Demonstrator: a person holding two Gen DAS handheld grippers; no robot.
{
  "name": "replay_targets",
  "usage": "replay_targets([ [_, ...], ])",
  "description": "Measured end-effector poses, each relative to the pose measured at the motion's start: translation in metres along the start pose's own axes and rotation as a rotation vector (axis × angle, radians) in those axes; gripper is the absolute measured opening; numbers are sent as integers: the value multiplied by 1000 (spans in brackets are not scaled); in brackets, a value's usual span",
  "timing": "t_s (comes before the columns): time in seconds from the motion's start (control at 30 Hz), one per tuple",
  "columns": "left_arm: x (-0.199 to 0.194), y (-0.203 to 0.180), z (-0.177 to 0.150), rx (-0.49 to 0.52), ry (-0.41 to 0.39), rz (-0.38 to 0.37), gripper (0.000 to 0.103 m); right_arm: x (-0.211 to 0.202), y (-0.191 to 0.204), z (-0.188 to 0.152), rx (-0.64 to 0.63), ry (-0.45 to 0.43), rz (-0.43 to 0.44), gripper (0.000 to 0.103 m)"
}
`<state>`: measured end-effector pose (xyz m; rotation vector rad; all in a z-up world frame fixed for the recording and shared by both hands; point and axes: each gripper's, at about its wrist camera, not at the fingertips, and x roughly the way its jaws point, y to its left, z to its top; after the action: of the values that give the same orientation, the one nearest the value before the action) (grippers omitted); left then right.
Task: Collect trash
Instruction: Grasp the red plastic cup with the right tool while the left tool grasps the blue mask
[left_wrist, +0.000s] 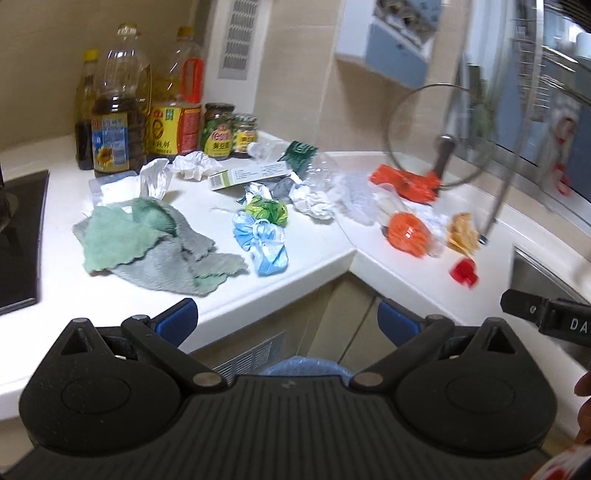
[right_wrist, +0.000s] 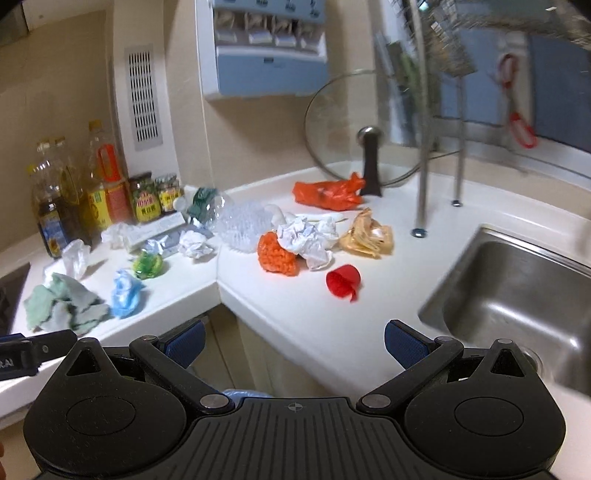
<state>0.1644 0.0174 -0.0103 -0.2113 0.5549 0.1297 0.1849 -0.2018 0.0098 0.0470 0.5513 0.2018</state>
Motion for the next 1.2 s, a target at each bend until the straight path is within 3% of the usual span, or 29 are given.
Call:
replay_targets([
  [0.27, 57, -36, 15, -59, 20, 167, 103, 89, -52, 34, -135, 67, 136, 102],
  [0.53, 89, -49, 27, -40, 41, 216, 98, 142, -73, 49, -217, 120, 211, 102],
  [0.6, 97, -50, 31, -40, 48, 221, 97, 152, -75, 50, -213, 146, 221, 86],
  [0.87, 122, -48, 37, -13, 44, 282, 93, 171, -76, 50, -233, 187, 252, 80],
  [1.07, 142, -49, 41, 43, 54, 317, 85, 178, -80, 49, -245, 197, 245, 70],
  [1.2, 151, -47, 41, 62, 74, 328, 74, 180, -81, 49, -250, 199, 245, 64],
])
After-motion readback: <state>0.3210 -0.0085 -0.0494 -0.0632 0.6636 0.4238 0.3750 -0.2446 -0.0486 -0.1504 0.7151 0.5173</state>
